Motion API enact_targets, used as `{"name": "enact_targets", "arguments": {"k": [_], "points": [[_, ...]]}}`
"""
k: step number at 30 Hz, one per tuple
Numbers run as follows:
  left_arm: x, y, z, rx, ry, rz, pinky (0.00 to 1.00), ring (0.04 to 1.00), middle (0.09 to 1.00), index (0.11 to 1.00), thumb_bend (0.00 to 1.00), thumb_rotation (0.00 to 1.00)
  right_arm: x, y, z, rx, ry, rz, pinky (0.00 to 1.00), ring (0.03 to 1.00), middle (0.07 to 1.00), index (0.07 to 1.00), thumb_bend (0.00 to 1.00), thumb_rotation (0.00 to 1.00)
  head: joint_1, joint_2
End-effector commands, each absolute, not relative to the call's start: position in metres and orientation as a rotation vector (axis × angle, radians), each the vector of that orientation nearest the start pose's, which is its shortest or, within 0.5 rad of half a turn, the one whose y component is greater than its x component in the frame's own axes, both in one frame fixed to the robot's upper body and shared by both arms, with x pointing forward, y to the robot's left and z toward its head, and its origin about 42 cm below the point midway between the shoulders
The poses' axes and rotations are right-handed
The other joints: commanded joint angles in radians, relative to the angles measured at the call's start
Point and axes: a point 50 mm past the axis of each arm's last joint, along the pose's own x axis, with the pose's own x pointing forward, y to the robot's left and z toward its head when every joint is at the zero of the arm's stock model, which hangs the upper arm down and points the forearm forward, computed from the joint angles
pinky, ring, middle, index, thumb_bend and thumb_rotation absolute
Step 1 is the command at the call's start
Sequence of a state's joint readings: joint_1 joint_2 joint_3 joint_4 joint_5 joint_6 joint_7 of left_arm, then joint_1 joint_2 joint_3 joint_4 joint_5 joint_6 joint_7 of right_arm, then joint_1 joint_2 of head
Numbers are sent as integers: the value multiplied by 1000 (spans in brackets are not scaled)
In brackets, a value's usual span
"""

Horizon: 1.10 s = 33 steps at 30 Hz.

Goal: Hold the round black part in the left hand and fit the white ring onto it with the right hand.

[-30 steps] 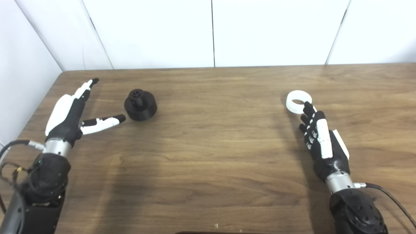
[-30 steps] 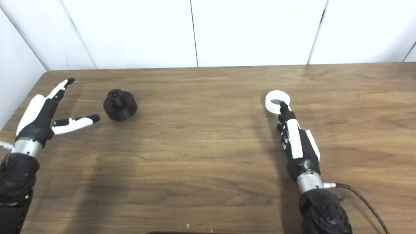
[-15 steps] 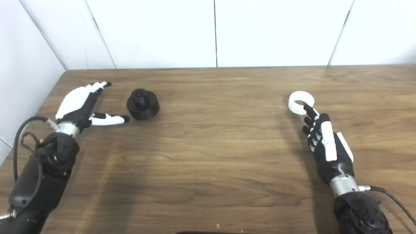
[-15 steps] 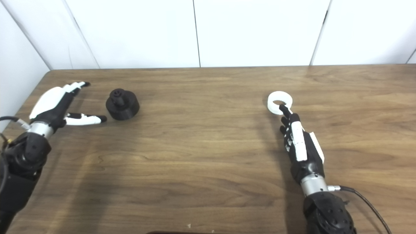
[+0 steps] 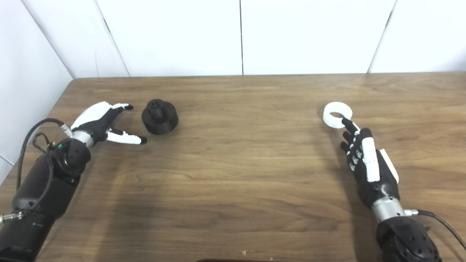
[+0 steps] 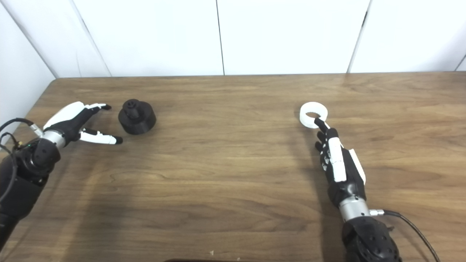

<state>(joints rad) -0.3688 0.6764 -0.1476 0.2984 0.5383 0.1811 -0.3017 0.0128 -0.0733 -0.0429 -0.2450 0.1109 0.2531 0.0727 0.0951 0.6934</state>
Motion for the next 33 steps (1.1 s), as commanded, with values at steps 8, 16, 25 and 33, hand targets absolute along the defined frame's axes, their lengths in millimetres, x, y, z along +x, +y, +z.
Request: {"name": "enact_targets", "arguments": {"k": [8,16,25,33], "points": [[415,414,213,1225,233,-123,960,1000,968,895,1000,444,279,-237,161,44,-65,56,1000,1000,1000,930,598,1000,0,2],[422,405,212,1215,211,-133,949,1000,966,891,1000,449,279,-235,159,40,-64,58,1000,1000,1000,935,595,1000,-9,-3],[431,398,212,1212,194,-129,951,1000,960,895,1000,450,277,-235,158,31,-54,51,1000,1000,1000,927,610,1000,-15,-9],[440,394,211,1208,178,-129,957,1000,961,896,1000,424,276,-234,157,25,-55,47,1000,1000,1000,922,602,1000,-22,-16]]}}
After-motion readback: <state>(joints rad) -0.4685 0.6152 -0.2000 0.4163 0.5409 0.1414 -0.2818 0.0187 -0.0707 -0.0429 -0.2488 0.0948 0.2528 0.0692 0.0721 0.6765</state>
